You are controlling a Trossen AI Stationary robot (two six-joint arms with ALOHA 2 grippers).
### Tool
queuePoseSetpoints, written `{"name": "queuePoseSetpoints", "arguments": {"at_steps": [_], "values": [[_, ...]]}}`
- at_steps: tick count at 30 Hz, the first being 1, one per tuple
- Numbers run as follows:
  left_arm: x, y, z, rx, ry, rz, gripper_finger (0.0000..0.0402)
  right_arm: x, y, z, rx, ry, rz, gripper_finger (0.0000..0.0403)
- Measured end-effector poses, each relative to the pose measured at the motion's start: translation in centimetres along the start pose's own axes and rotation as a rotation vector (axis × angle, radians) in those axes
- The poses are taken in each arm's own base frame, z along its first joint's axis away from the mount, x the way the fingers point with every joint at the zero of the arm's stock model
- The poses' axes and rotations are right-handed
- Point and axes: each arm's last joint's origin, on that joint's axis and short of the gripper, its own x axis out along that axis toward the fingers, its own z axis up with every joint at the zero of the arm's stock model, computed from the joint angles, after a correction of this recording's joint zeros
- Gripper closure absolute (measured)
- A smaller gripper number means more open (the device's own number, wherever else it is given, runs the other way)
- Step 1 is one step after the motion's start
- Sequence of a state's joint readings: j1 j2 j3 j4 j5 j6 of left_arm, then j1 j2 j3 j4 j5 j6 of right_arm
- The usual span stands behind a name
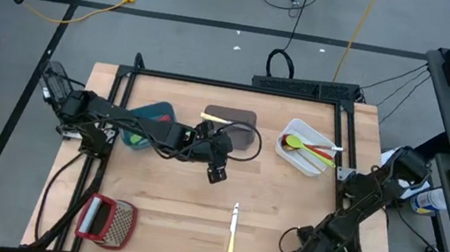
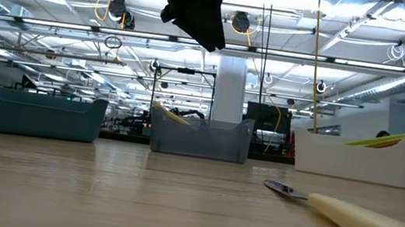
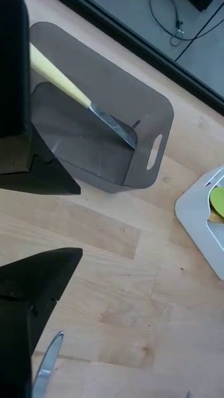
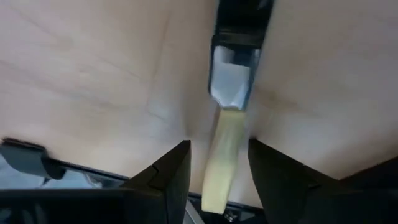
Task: Pick & Place Kitchen Items
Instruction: Put the right yellow table knife into the black bin
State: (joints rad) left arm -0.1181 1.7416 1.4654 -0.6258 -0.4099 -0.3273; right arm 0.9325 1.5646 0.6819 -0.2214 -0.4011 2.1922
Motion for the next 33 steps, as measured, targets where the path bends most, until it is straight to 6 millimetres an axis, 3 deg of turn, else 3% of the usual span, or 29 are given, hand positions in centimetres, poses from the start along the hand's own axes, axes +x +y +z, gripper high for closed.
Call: {"name": "queuePoseSetpoints", "arguments": {"at_steps": [5, 12, 16, 19, 26, 33], "values": [[0.0, 0.0, 0.0, -0.001, -0.001, 0.0, 0.025, 0.6, -0.5, 0.6, -0.017, -0.019, -0.078, 0.0273], [0.0, 0.0, 0.0, -0.001, -0.001, 0.0, 0.025, 0.6, -0.6, 0.8, -0.057, -0.024, -0.09, 0.0359], [0.0, 0.0, 0.0, 0.007, -0.001, 0.0, 0.025, 0.2, -0.4, 0.9, -0.131, -0.05, -0.052, 0.0362], [0.0, 0.0, 0.0, 0.008, -0.001, 0.0, 0.025, -1.0, 0.2, 1.2, -0.166, -0.041, 0.007, 0.0362], [0.0, 0.0, 0.0, 0.016, 0.002, 0.0, 0.025, -4.5, 1.6, 2.9, -0.335, -0.291, 0.221, 0.036], [-0.3, 0.2, -0.3, 0.13, 0.036, 0.009, 0.025, -7.9, 2.3, 4.8, -0.563, -0.457, 0.308, 0.0358]]}}
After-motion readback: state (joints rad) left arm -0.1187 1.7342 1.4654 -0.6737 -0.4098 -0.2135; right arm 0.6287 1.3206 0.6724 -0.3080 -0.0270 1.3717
